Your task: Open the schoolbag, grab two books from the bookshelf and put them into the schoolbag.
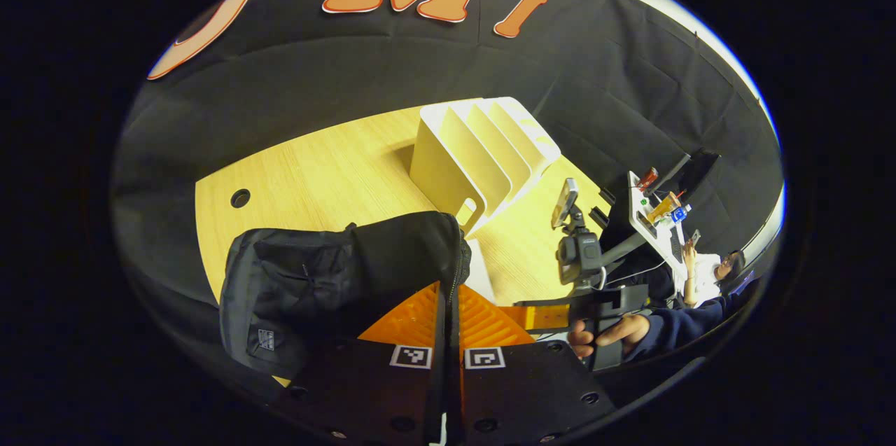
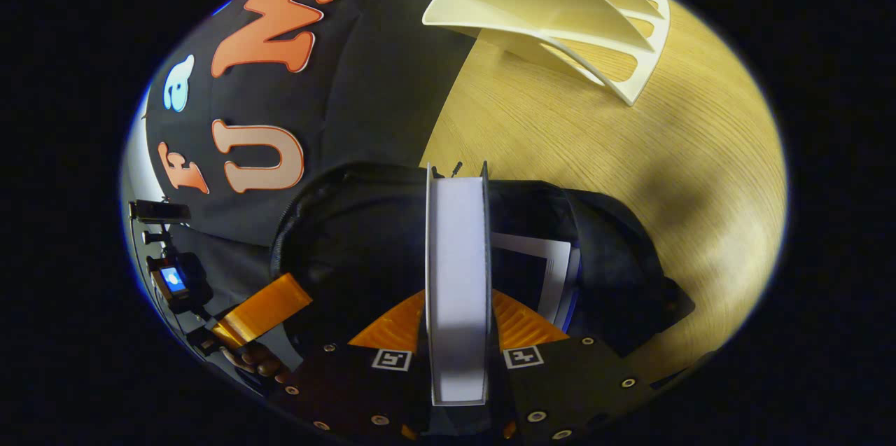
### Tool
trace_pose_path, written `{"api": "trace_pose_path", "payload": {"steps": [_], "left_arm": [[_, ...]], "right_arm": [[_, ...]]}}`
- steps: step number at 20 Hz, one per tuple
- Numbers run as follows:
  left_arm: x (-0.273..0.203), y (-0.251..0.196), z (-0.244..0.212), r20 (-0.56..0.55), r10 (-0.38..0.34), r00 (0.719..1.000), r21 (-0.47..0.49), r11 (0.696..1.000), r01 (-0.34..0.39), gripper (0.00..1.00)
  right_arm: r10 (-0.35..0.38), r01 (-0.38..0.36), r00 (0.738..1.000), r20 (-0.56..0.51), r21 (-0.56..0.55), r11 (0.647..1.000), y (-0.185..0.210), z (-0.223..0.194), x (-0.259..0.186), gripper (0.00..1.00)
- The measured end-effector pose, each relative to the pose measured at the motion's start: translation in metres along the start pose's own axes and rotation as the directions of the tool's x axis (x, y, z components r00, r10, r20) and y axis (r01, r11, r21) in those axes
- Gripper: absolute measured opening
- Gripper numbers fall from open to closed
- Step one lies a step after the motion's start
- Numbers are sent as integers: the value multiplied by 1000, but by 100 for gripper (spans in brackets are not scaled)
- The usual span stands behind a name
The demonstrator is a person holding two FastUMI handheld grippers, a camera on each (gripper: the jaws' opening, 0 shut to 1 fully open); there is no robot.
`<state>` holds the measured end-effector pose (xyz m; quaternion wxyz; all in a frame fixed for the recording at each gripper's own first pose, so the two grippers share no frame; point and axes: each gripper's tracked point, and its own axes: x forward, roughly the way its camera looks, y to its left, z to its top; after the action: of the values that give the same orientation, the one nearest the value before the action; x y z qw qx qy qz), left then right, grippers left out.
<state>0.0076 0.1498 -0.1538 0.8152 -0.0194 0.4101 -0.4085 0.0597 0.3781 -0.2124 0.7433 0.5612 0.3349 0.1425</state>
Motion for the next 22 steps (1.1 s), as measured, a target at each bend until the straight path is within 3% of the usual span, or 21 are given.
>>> {"api": "trace_pose_path", "payload": {"steps": [7, 8, 9, 10, 11, 14, 18, 22], "left_arm": [[4, -9, 2, 9, 11, 1000, -2, 1000, -11, 3], [4, -9, 1, 12, 15, 1000, -12, 1000, -15, 3], [5, -9, 1, 11, 18, 1000, -19, 1000, -18, 3], [7, -9, 0, 11, 23, 1000, -26, 999, -22, 3], [9, -9, 0, 7, 29, 1000, -28, 999, -28, 3], [16, -7, 0, 12, 66, 998, -36, 997, -66, 3], [24, -8, -9, 7, 136, 991, -60, 989, -135, 5], [35, -24, -19, 1, 169, 986, -102, 981, -168, 18]], "right_arm": [[27, -26, 999, -29, 6, 1000, -1, -12, 32, 34], [24, -23, 999, -43, 8, 1000, -2, -14, 36, 35], [15, -15, 998, -65, 4, 1000, -3, -19, 37, 44], [5, -6, 996, -87, -5, 1000, -5, -23, 38, 38], [-13, 11, 995, -100, -13, 1000, -9, -25, 38, 40], [-82, 76, 986, -145, -46, 996, -24, -25, 37, 49], [-184, 127, 951, -250, -228, 965, -39, -29, 9, 68], [-205, 118, 947, -248, -326, 938, -36, -3, -21, 89]]}}
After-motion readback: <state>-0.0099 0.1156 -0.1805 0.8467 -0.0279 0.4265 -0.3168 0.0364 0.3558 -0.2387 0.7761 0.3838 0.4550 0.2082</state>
